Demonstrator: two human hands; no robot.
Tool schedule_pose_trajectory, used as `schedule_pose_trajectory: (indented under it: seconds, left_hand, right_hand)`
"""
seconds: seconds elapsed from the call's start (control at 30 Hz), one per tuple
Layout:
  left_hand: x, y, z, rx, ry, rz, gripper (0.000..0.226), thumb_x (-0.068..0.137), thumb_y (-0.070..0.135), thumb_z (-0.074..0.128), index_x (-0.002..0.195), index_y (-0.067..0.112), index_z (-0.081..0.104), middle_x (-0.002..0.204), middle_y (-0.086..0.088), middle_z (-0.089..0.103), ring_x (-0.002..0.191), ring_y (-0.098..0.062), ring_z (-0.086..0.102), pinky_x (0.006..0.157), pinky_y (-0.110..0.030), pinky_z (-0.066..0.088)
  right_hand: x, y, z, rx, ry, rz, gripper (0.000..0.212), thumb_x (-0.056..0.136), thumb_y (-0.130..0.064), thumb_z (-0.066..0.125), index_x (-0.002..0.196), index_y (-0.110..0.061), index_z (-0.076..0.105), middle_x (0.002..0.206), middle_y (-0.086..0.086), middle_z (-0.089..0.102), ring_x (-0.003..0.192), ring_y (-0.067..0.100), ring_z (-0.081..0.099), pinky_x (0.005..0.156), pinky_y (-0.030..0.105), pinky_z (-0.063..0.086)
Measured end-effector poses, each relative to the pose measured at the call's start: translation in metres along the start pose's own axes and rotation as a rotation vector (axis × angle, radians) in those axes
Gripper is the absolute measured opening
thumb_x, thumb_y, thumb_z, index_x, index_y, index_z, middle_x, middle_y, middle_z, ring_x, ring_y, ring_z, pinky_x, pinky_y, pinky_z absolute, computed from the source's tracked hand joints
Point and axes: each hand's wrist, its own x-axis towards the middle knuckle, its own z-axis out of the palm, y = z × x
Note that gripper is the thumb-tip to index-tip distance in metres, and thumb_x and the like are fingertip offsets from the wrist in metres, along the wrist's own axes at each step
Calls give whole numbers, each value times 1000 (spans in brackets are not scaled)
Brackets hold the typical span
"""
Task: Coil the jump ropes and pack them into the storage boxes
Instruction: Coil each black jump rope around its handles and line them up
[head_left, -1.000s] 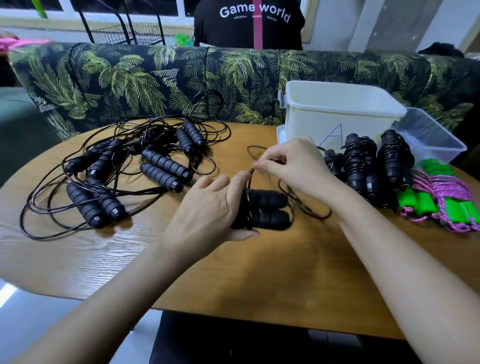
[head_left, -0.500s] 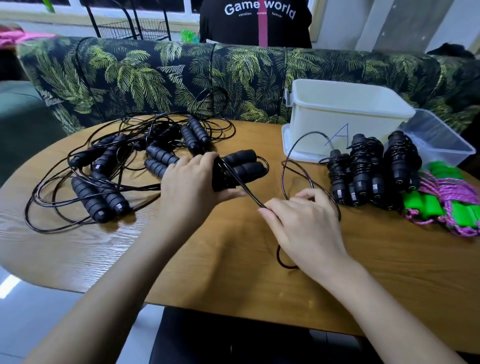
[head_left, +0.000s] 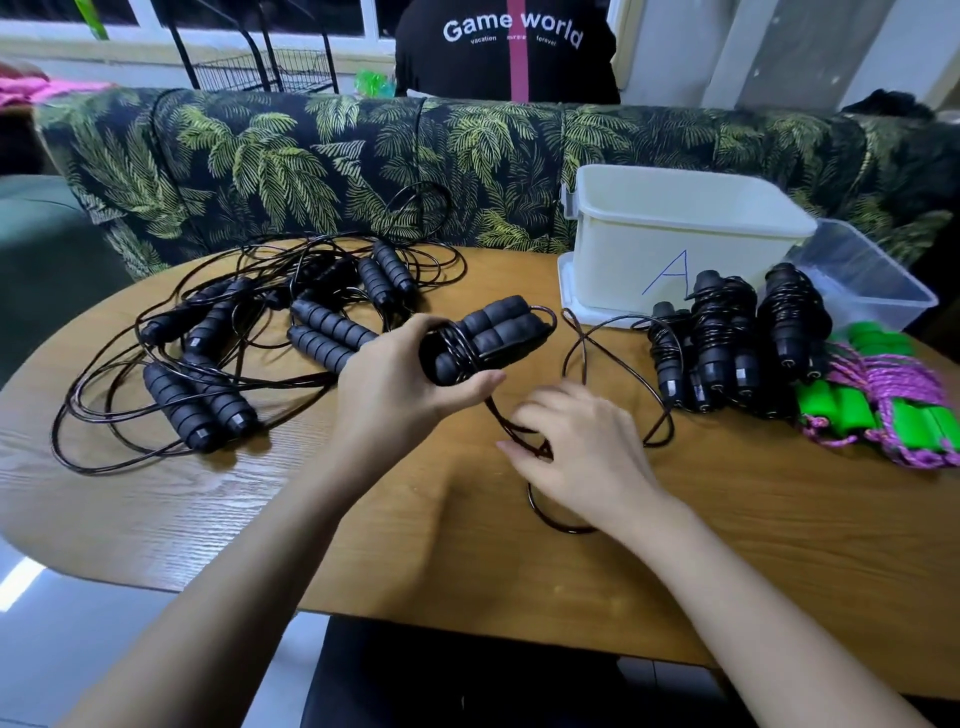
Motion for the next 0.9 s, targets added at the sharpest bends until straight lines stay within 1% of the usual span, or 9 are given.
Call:
schedule_pose_trajectory:
  seconds: [0.07, 0.2, 0.3, 0.4, 0.5, 0.67, 0.77, 0.83, 0.9]
  left_hand:
    - [5, -2, 0, -7, 18, 16, 90, 54, 84, 53, 118, 23, 65, 96, 2, 74, 94, -18, 68, 72, -30, 49]
    - [14, -7, -1, -7, 42, 33, 93, 53, 85, 47, 119, 21, 65, 96, -1, 74, 93, -20, 68, 69, -27, 44]
    - [21, -17, -6, 10, 54, 42, 94, 54, 84, 47, 121, 20, 64, 99, -3, 74, 94, -21, 68, 71, -29, 46]
    - [24, -27, -9, 85, 47, 75, 94, 55, 85, 47, 122, 22, 62, 104, -2, 72, 98, -22, 66, 72, -29, 44]
    - [22, -36, -12, 106, 40, 96, 91, 55, 83, 49, 121, 22, 63, 102, -3, 71, 96, -23, 66, 72, -29, 45]
    - [23, -45, -24, 35, 109, 65, 92, 56, 80, 54, 122, 17, 64, 105, -7, 73, 98, -25, 67, 76, -31, 47]
    - [22, -45, -17, 69, 74, 94, 87, 58, 76, 60, 123, 18, 63, 105, -6, 72, 97, -24, 66, 74, -28, 44]
    - [22, -40, -11, 69, 61, 113, 88, 58, 80, 56, 122, 20, 62, 104, -3, 72, 97, -22, 66, 74, -29, 46]
    - [23, -32, -6, 60, 68, 122, 88, 57, 82, 51, 121, 22, 62, 102, -2, 71, 97, -21, 65, 73, -28, 43]
  right_hand:
    - [3, 13, -2, 177, -142, 78, 17, 83, -42, 72, 91, -27, 69, 108, -21, 62, 108, 10, 53, 73, 36, 52]
    - [4, 26, 2, 524, -226, 243, 52, 79, -26, 78, 124, -41, 58, 104, -27, 60, 109, 6, 57, 96, 37, 48]
    - [0, 36, 6, 333, -348, 275, 46, 89, -41, 68, 133, -39, 53, 99, -23, 57, 108, 10, 45, 98, 32, 34]
    - [-6, 45, 15, 15, -176, -4, 31, 95, -43, 51, 105, -21, 70, 87, -13, 66, 84, 13, 50, 93, 35, 25]
    - [-14, 71, 26, -196, -7, -70, 10, 84, -27, 73, 90, -20, 72, 80, -7, 66, 79, 20, 60, 98, 45, 27]
    - [-24, 97, 28, -180, -44, -50, 27, 76, -6, 85, 98, -16, 73, 76, -8, 64, 87, 9, 54, 118, 35, 13]
    - [-17, 77, 17, -182, -146, -80, 55, 81, -13, 79, 133, -13, 60, 116, -3, 68, 117, 18, 56, 121, 44, 9]
    - [-5, 56, 4, -121, -221, -129, 76, 81, -18, 73, 149, -13, 40, 145, -1, 50, 142, 17, 32, 123, 41, -8]
    - [8, 36, 0, -58, -346, -198, 79, 87, -32, 68, 154, -16, 28, 154, -2, 40, 148, 14, 20, 122, 36, -12]
